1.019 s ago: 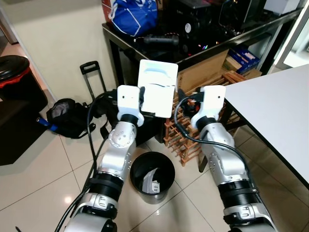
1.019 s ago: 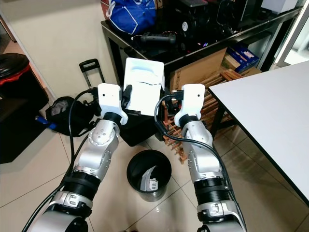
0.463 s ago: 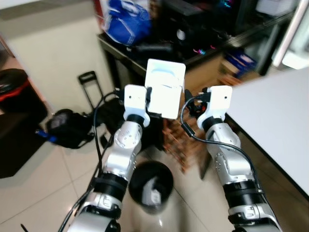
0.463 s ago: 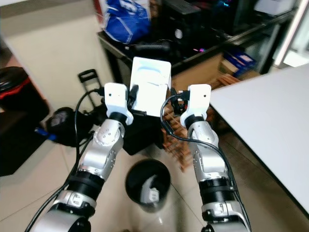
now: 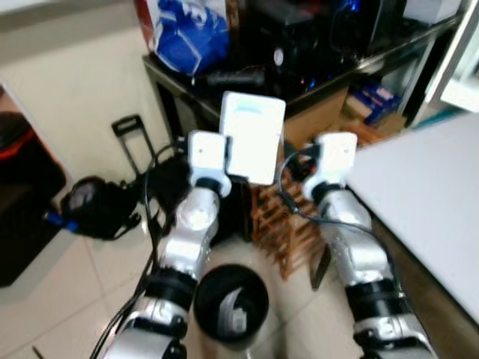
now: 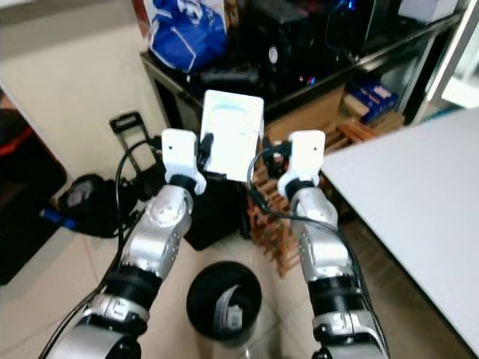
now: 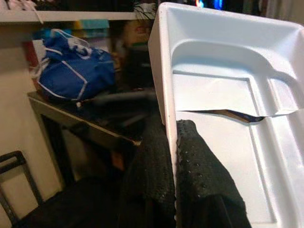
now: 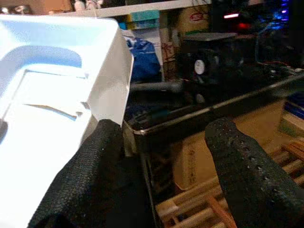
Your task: Picking trash to rubbish bin
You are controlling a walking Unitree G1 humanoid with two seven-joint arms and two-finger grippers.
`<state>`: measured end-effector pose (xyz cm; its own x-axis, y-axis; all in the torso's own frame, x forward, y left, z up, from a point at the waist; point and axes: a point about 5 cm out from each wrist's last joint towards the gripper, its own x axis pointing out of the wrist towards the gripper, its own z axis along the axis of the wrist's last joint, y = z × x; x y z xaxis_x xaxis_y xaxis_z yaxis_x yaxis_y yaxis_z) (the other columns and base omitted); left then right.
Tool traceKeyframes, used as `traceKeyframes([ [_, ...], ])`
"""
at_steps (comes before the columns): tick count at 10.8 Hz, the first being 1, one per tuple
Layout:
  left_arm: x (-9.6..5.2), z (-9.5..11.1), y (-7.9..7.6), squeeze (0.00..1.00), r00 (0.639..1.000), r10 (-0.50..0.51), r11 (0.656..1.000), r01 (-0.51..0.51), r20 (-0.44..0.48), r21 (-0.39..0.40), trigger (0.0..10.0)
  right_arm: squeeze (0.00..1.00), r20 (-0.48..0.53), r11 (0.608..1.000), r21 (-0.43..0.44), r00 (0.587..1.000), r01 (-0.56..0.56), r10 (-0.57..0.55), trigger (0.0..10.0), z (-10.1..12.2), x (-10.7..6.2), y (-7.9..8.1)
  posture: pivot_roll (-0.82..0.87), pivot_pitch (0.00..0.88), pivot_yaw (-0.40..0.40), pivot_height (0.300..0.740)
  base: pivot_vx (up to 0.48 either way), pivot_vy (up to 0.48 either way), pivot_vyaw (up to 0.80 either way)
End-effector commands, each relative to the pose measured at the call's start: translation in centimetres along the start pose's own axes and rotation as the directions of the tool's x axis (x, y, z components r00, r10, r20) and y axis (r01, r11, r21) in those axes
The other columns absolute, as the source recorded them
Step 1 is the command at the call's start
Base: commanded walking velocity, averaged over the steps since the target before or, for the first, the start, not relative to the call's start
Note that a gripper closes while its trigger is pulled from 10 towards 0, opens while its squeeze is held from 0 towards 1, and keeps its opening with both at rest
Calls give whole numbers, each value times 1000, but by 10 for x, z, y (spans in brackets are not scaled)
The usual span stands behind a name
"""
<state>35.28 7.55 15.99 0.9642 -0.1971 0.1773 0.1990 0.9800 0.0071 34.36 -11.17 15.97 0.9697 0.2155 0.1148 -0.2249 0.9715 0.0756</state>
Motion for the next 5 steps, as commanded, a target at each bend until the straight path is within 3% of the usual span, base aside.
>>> traceKeyframes([
  [1, 0, 2, 12, 0, 999, 35, 999, -35, 9, 9, 10000, 0, -1, 999, 10, 999, -33, 34, 10000, 1, 2, 12, -11, 66, 88, 740, 0, 0, 0],
  [4, 0, 1, 11, 0, 1000, 27, 999, -27, 8, 18, 10000, 0, -9, 999, 12, 999, -31, 31, 10000, -2, 0, 11, -13, 71, 90, 740, 0, 0, 0],
  [5, -3, -11, 16, 0, 999, 29, 999, -28, -38, 33, 10000, 0, -48, 999, -7, 998, -43, 42, 10000, -11, -2, 7, -16, 76, 90, 740, 0, 0, 0],
])
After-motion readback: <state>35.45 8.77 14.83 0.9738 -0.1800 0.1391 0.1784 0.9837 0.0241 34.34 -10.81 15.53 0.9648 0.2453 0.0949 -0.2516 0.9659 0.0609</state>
